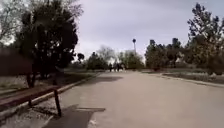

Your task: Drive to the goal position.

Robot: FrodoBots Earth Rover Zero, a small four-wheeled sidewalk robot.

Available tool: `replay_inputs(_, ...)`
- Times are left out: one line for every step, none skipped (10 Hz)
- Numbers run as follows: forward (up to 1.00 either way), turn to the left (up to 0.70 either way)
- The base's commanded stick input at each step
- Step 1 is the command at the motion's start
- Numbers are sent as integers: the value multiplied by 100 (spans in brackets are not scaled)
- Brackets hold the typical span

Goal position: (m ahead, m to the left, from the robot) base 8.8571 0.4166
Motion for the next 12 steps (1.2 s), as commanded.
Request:
replay_inputs(70, 0)
replay_inputs(70, 0)
replay_inputs(70, 0)
replay_inputs(70, 0)
replay_inputs(70, 0)
replay_inputs(70, 0)
replay_inputs(70, 0)
replay_inputs(70, 0)
replay_inputs(70, 0)
replay_inputs(70, 0)
replay_inputs(70, 0)
replay_inputs(70, 0)
